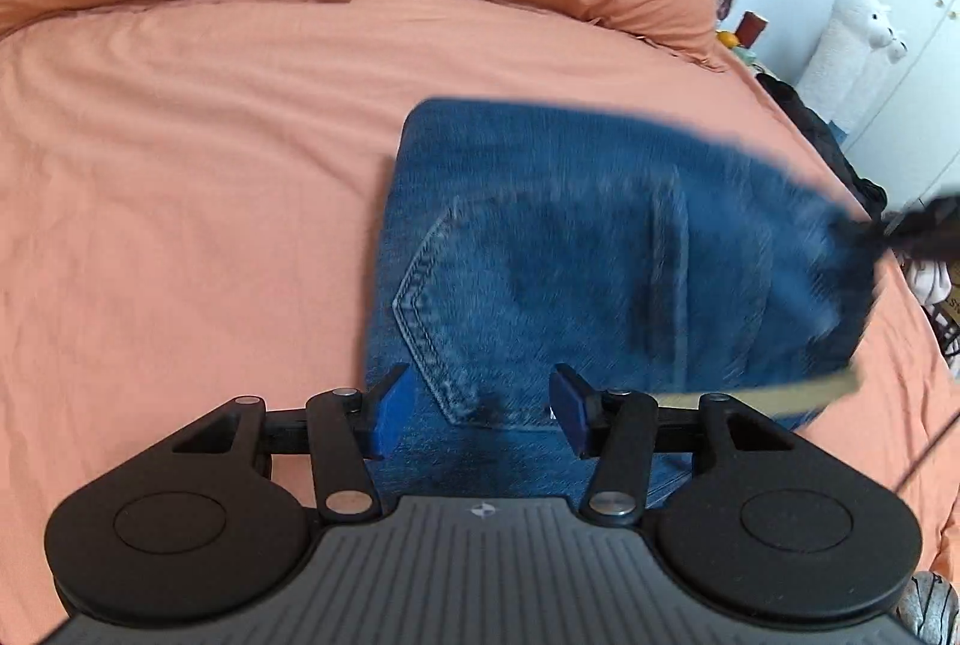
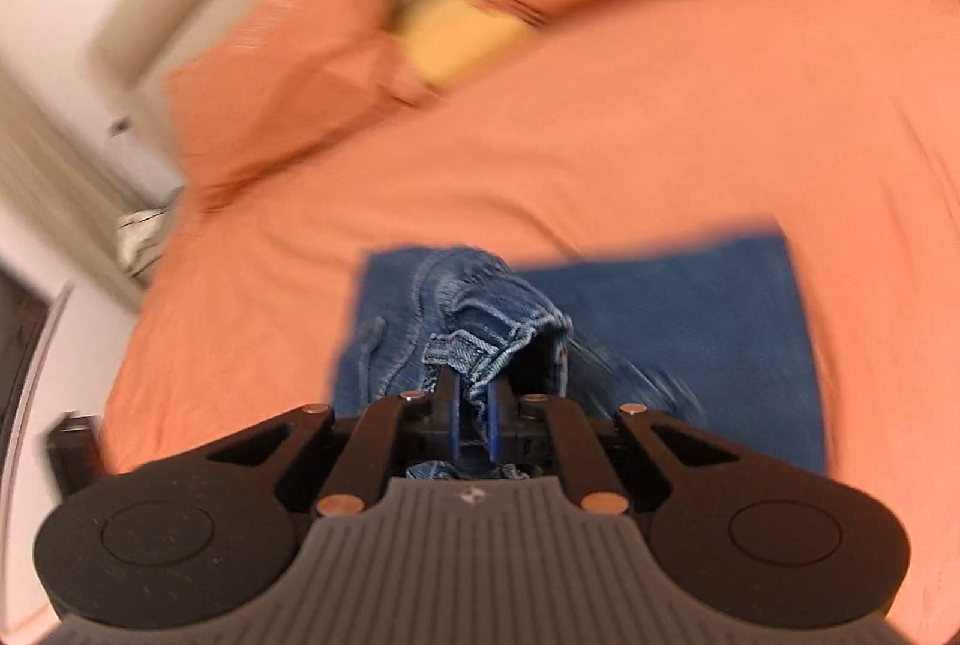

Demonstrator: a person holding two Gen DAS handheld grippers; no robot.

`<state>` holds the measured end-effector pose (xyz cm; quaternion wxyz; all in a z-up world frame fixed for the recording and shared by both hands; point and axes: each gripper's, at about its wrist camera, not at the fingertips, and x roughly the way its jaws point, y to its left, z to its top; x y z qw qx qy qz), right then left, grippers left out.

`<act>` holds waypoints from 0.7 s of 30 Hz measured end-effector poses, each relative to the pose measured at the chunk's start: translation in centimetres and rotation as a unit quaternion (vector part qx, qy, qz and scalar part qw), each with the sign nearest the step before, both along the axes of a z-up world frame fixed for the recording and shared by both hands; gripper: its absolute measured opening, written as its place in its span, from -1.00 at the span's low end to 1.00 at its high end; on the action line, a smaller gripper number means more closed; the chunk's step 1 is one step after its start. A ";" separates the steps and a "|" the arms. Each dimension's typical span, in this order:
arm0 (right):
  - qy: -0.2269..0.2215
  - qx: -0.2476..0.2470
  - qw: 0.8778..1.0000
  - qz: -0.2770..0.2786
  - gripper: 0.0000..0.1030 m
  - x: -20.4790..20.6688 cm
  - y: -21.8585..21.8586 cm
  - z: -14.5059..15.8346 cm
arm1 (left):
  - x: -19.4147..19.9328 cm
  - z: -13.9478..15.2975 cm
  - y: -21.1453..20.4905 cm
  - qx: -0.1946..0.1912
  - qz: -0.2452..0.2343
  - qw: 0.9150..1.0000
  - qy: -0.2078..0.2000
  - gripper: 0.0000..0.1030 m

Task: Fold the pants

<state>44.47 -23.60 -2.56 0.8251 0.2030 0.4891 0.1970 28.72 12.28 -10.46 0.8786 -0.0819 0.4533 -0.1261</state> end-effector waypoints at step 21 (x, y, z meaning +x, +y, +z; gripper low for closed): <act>0.069 0.084 0.992 -0.057 -0.31 2.2 -4.7 -12.9 | 5.6 -5.7 -1.7 0.095 -0.005 0.991 0.092 0.18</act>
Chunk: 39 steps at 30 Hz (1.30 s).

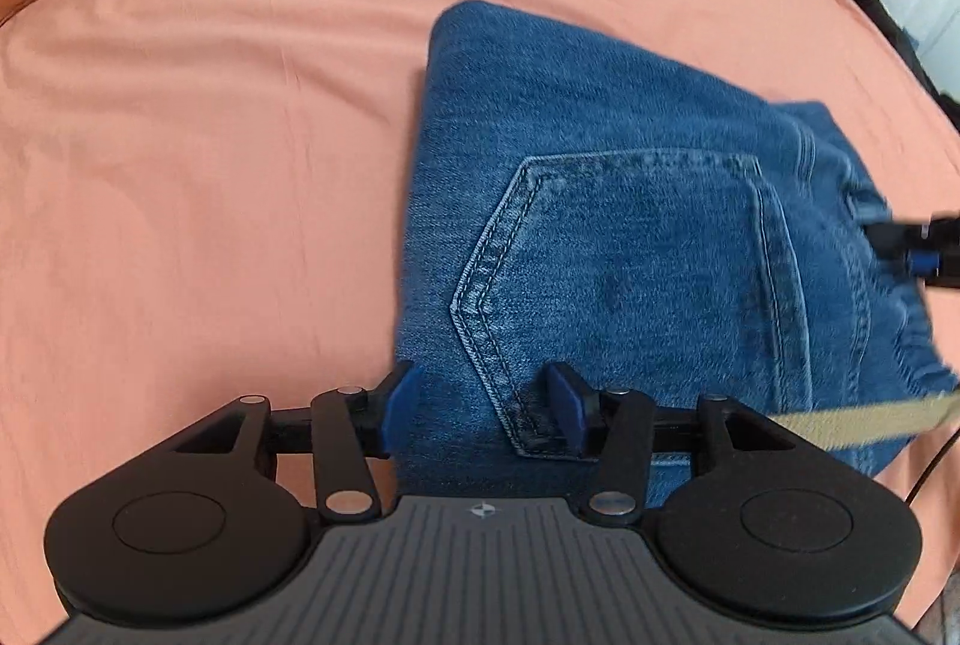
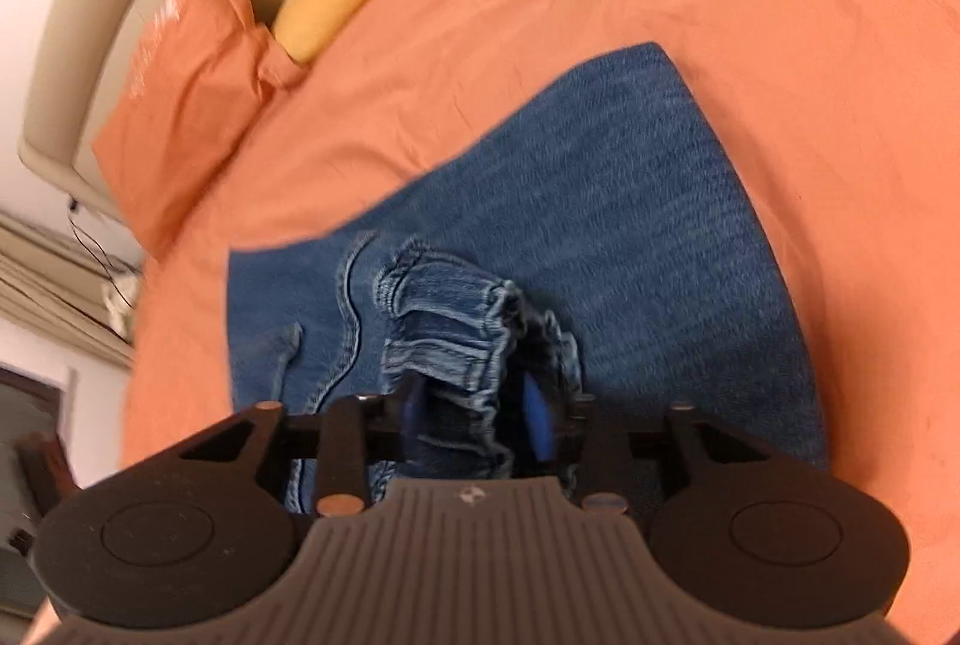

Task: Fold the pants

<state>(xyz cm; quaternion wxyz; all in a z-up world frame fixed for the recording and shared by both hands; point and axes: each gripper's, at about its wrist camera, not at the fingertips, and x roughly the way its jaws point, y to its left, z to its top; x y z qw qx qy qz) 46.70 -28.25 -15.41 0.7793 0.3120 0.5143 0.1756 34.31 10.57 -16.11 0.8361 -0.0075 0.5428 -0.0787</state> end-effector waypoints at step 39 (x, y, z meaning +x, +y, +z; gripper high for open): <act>-0.044 -0.138 0.989 0.022 -0.81 6.5 -2.9 6.3 | 3.3 4.0 -0.6 -0.081 0.018 0.992 -0.097 -0.02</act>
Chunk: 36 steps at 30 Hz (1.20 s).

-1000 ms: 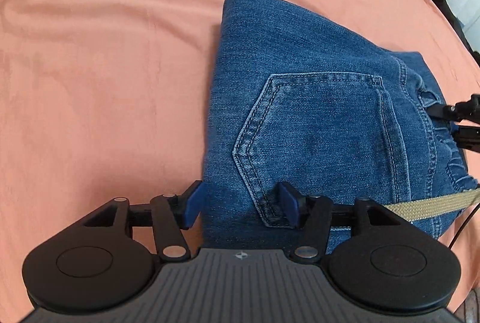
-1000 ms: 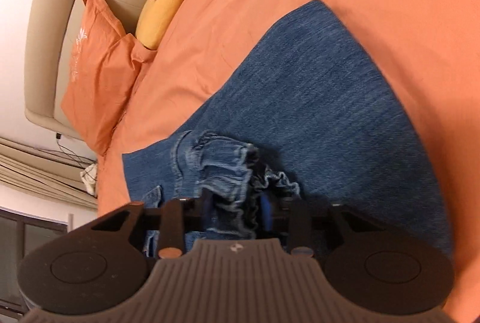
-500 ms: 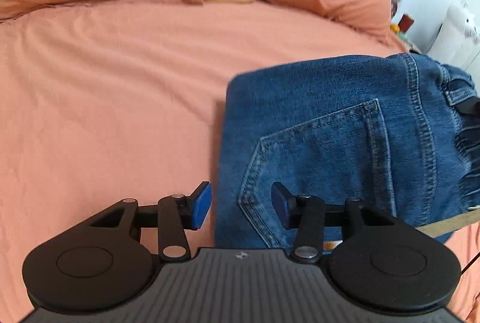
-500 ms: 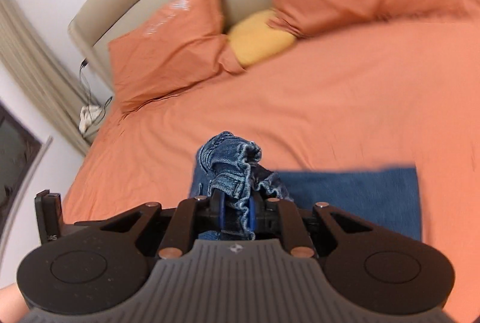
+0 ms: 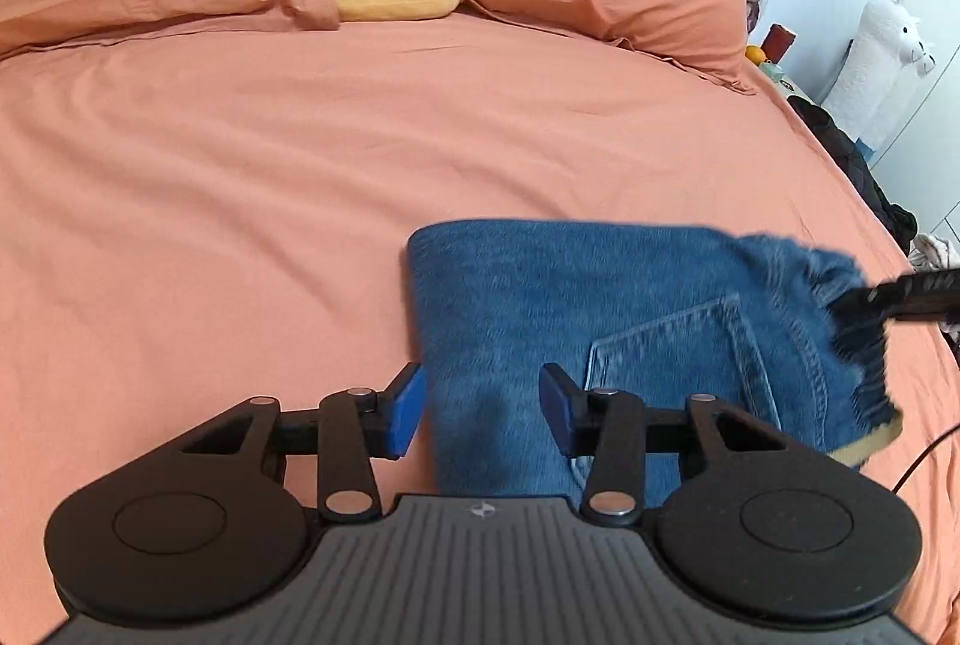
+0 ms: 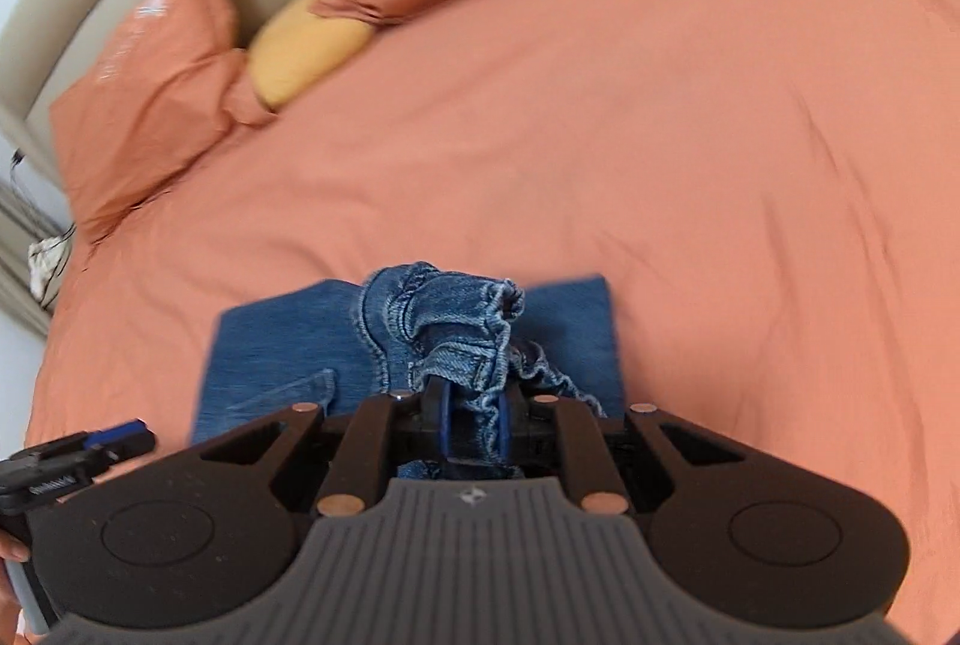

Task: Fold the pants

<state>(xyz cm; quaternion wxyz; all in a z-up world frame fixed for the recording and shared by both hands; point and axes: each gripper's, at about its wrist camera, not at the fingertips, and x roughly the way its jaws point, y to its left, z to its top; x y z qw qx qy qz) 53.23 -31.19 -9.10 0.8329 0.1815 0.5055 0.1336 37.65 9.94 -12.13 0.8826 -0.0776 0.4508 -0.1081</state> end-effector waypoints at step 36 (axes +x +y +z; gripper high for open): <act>-0.092 -0.113 0.988 0.053 -0.62 -9.4 1.4 -0.4 | -5.9 0.7 -2.9 0.081 -0.048 0.996 0.006 -0.20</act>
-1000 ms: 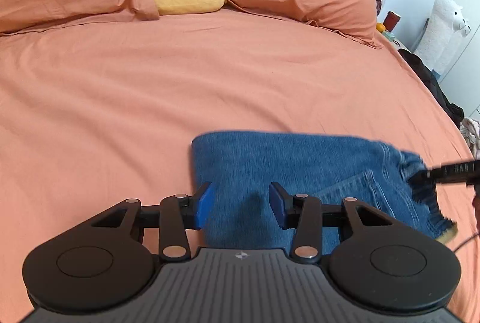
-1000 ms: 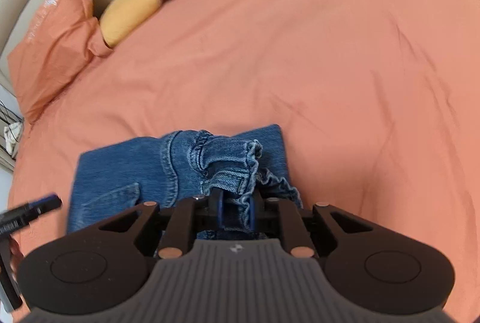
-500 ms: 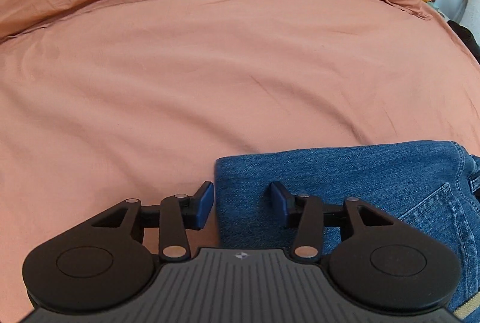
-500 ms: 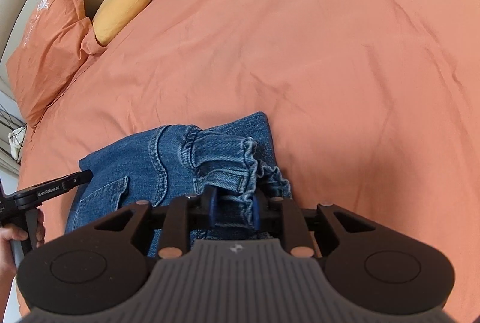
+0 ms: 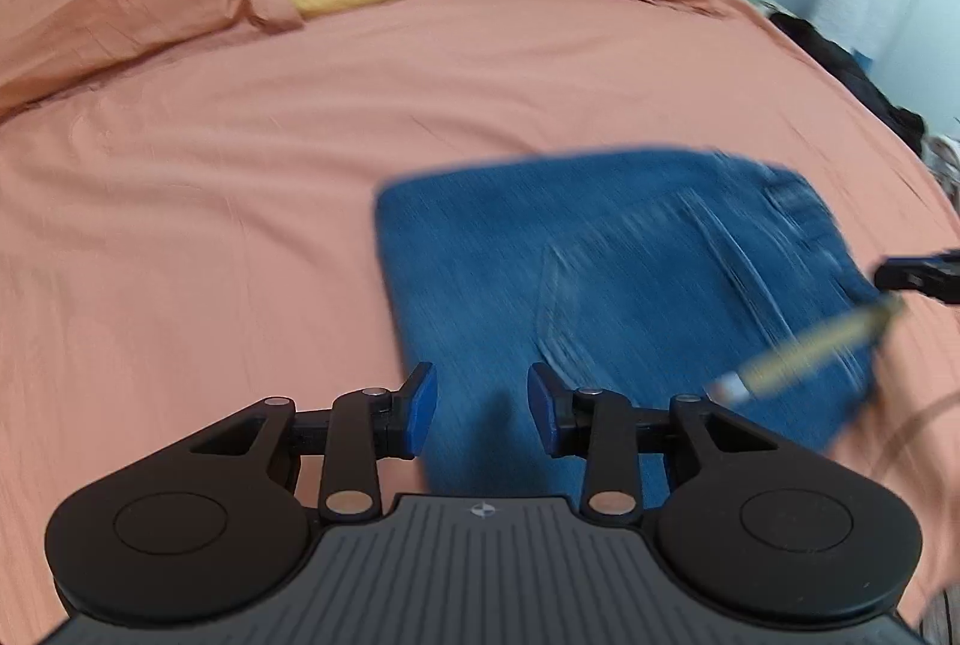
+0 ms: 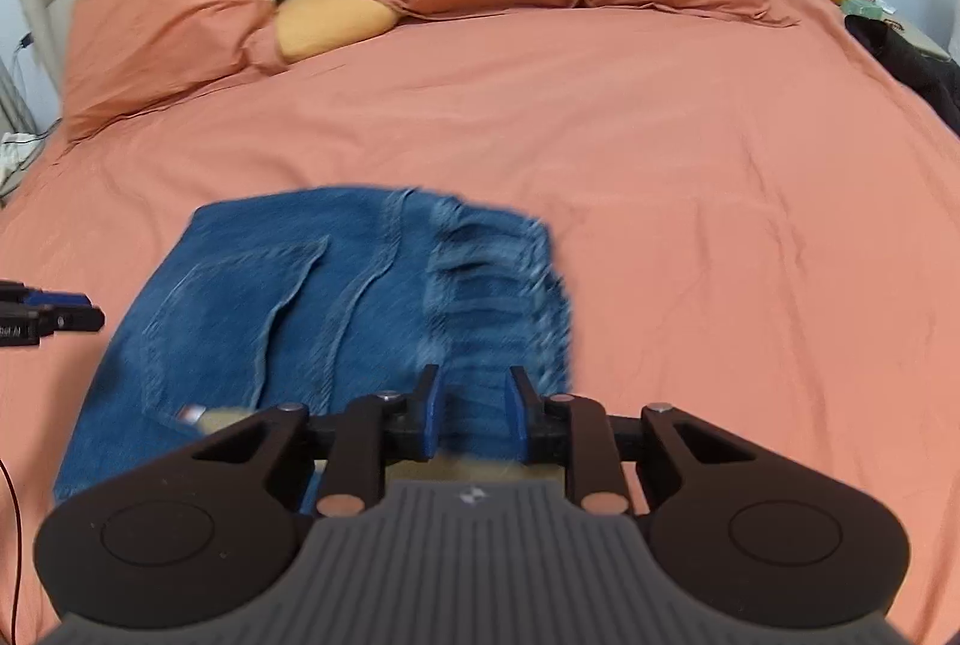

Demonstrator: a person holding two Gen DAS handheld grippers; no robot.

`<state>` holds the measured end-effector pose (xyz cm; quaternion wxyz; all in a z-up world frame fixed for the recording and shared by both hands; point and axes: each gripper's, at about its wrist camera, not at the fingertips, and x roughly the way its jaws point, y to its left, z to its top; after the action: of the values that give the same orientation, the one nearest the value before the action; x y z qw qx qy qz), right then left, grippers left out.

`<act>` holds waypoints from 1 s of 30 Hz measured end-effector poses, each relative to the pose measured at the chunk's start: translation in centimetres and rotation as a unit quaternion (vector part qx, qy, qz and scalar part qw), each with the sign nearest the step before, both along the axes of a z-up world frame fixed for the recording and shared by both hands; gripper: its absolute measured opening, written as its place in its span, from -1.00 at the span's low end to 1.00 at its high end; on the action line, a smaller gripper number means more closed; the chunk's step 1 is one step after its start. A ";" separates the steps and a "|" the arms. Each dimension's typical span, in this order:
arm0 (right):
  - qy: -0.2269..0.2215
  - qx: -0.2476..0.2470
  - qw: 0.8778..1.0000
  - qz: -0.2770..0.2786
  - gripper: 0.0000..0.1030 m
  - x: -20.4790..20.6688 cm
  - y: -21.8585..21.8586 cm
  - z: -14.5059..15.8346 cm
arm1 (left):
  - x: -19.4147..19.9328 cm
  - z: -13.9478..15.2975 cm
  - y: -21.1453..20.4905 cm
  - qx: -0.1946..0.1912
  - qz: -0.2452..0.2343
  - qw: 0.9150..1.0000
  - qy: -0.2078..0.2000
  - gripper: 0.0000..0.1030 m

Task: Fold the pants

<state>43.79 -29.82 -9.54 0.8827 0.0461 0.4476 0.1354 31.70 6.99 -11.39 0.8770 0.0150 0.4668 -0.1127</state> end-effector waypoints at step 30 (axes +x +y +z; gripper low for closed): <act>-0.110 0.055 0.992 -0.005 -0.64 -10.7 10.2 -5.0 | -13.1 -6.4 1.9 -0.034 0.131 0.991 -0.012 0.13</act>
<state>33.07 -19.67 -14.52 0.9235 0.0822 0.3391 0.1595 18.57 8.84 -17.74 0.8897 -0.0750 0.4503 -0.0125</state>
